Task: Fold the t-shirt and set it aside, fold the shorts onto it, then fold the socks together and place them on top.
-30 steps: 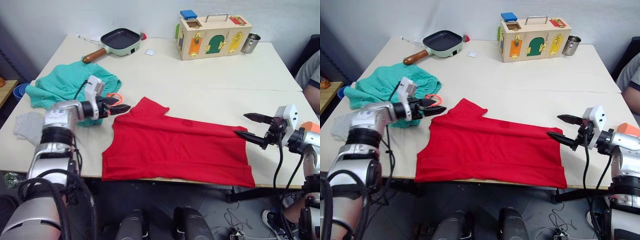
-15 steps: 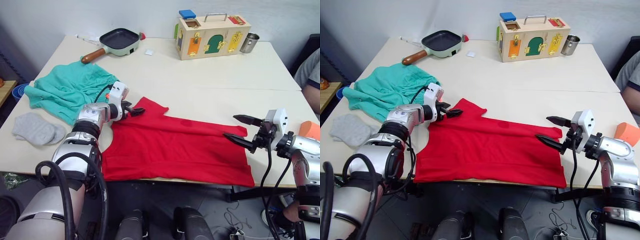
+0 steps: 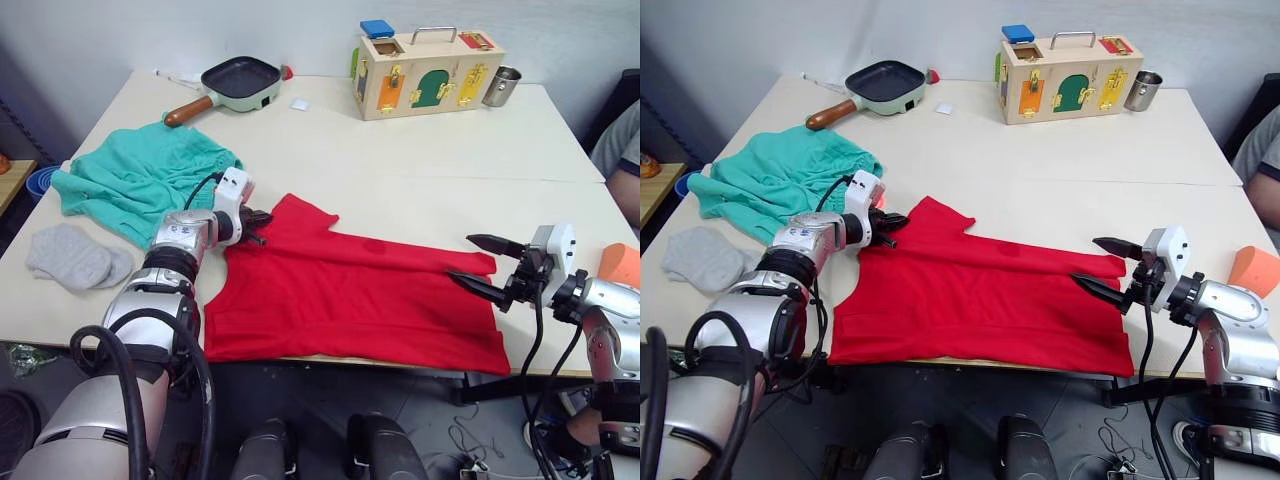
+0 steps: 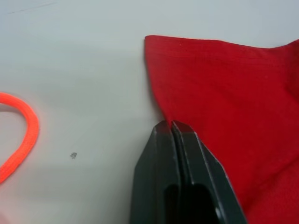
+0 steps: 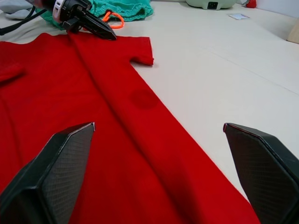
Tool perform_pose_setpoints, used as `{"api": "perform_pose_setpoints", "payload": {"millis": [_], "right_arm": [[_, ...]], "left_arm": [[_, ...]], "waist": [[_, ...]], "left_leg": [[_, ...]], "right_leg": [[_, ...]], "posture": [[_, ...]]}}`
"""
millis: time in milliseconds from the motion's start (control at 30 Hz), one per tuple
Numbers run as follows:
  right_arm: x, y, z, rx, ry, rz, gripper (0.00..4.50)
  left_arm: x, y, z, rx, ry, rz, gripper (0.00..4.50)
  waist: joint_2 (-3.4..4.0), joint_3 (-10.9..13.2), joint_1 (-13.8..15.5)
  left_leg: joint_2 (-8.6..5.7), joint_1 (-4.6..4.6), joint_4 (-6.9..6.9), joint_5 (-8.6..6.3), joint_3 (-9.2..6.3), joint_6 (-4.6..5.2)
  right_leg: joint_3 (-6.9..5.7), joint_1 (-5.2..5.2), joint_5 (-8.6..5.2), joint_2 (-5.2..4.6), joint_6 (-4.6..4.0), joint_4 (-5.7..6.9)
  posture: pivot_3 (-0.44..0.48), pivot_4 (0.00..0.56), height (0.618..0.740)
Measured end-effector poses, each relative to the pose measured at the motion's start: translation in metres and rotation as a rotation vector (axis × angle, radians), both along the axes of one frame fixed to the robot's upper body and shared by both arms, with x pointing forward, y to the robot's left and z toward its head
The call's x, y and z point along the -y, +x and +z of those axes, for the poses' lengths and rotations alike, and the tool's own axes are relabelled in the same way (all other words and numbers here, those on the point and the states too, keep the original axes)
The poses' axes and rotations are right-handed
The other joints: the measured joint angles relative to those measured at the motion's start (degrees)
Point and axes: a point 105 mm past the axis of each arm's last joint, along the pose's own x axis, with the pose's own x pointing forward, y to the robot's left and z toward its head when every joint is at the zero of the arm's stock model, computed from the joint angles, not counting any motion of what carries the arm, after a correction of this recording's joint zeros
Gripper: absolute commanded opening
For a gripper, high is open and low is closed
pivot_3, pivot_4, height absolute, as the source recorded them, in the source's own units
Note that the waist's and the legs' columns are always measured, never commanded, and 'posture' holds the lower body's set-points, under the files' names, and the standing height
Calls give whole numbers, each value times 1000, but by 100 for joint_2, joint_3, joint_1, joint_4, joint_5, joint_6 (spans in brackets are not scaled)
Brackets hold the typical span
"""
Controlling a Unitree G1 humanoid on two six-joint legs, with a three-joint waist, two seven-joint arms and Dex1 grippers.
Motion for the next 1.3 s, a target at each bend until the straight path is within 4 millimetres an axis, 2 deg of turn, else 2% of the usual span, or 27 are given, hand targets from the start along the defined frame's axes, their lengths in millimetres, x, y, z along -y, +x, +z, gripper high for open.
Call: {"api": "perform_pose_setpoints", "payload": {"millis": [133, 167, 200, 300, 533, 733, 833, 1133, 1300], "right_arm": [[1, 0, 0, -1, 1, -3, 4500], [1, 0, -1, -2, 2, -4, 4500], [1, 0, -1, -2, 2, -4, 4500], [1, 0, -1, -1, 1, -4, 4500], [0, 0, -2, 6, 8, -1, 4500], [-1, 0, -1, 9, 13, 2, 4500], [-1, 0, 0, 12, 13, 3, 4500], [-3, 2, -2, 18, 31, -5, 4500], [-4, 1, -4, 15, 41, -14, 4500]], "left_arm": [[-4, -2, -1, 12, -21, -12, 24], [-7, -3, 0, 13, -24, -9, 408], [-9, -3, 1, 14, -24, -6, 577], [-17, -4, 4, 17, -18, -3, 1451], [-11, -2, 1, 3, -23, 8, 3479], [2, 2, 0, 8, -11, 17, 3479], [8, 3, 1, 8, -2, 9, 2924], [18, 2, -2, 0, -4, -14, 80], [18, 0, 5, 55, -67, -53, 36]], "waist": [[0, 0, -4], [0, 0, -4], [0, 0, -5], [0, 0, -7], [-1, 0, 21], [-1, 0, 104], [-1, 0, 131], [-1, 0, 115], [-2, 0, 114]], "left_leg": [[2, 0, 0, 0, 0, 0], [2, -1, 0, 0, 0, 0], [2, -1, 0, 0, 0, 0], [2, -1, 0, 0, 0, 0], [0, 0, 7, -1, -1, 2], [2, 0, 36, -5, -1, 8], [-1, -2, 43, -9, -2, 15], [2, -4, 46, -13, -1, 17], [3, -5, 46, -13, -1, 16]], "right_leg": [[0, -1, 0, 0, 0, 0], [-1, -1, 0, 1, 0, 0], [-1, -1, 0, 1, 0, 0], [-1, -1, 0, 1, 0, 0], [0, 2, 0, 1, 0, 3], [3, 2, 0, -6, 0, 1], [2, 2, 0, -6, 0, 3], [2, 2, 0, -6, 0, 5], [1, 1, 0, -6, 0, 5]], "posture": [[0, 150, 740], [0, 150, 740], [0, 150, 740], [0, 150, 740], [0, 150, 740], [0, 150, 740], [0, 150, 740], [0, 150, 740], [0, 150, 740]]}}
